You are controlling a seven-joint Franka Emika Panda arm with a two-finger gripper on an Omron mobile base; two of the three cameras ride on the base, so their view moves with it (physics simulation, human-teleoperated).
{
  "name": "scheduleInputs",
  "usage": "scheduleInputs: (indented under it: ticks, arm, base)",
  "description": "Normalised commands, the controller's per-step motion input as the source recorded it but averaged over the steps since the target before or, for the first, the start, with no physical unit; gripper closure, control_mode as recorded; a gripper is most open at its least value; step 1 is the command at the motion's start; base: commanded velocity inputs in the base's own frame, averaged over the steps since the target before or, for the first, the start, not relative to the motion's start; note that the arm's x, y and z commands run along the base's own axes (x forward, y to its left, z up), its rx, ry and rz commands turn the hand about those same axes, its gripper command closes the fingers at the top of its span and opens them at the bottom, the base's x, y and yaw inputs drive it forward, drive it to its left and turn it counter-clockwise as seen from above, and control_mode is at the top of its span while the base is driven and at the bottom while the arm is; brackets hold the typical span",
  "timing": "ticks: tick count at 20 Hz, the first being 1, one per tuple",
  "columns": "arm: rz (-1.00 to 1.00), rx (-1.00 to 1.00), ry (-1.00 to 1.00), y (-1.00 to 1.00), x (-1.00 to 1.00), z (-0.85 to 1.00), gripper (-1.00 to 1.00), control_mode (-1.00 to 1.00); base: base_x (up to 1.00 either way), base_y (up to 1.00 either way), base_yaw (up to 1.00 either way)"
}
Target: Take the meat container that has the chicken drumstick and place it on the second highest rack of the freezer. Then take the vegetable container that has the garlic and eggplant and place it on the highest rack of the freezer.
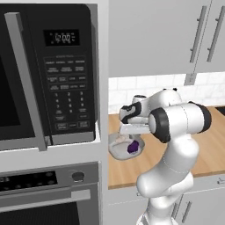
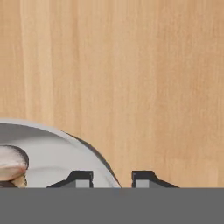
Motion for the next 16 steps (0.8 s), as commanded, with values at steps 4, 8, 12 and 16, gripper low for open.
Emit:
scheduleInputs:
  ticks: [4, 8, 12, 16]
  arm:
    - [-0.18, 0.08, 0.00, -0.24, -0.04, 0.62, 1.00, -1.00]
    - [-0.30, 0.08, 0.00, -0.45, -0.17, 0.52, 1.00, -1.00]
    - [-0.39, 0.05, -0.03, -0.32, -0.46, 0.21, 1.00, -1.00]
    - [-0.44, 0.05, -0.06, -0.12, -0.71, 0.10, 1.00, -1.00]
  base:
    - [0.00, 0.00, 0.00]
    - [0.00, 0.00, 0.00]
    - [0.00, 0.00, 0.00]
    - [0.00, 0.00, 0.00]
